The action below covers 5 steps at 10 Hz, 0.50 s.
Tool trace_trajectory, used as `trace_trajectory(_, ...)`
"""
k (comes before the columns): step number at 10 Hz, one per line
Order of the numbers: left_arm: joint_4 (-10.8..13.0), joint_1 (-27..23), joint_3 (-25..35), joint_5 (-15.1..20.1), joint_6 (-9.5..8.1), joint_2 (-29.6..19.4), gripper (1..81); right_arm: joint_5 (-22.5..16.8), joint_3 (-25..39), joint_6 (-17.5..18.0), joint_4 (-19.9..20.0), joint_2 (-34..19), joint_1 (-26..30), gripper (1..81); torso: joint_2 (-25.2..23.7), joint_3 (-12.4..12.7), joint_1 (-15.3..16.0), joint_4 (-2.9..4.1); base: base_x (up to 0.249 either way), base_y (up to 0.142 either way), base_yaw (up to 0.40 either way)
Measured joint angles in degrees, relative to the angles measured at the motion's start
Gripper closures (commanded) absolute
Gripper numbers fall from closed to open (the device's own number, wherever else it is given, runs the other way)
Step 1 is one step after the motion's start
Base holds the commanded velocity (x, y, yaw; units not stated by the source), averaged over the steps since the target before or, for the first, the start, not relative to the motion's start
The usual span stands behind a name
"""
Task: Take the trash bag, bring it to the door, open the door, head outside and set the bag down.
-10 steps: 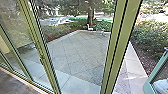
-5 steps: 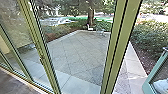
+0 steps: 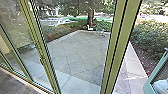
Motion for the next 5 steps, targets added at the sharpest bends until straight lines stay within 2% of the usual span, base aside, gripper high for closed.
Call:
trace_trajectory(3, 0.0, -0.4, 0.0, 0.1, 0.02, 0.5, 81.1, 2.1, -5.0, 0.0, -0.1, 4.8, -2.1, 1.0, 0.0, 0.6, 0.0, 0.0, 0.0, 0.0, 0.0)
trace_trajectory(5, 0.0, -0.3, 0.0, 0.2, 0.02, 0.5, 81.1, 3.1, -9.4, 0.0, -0.2, 7.6, -3.4, 1.0, 0.0, 3.4, 0.0, 0.0, 0.0, 0.0, 0.0)
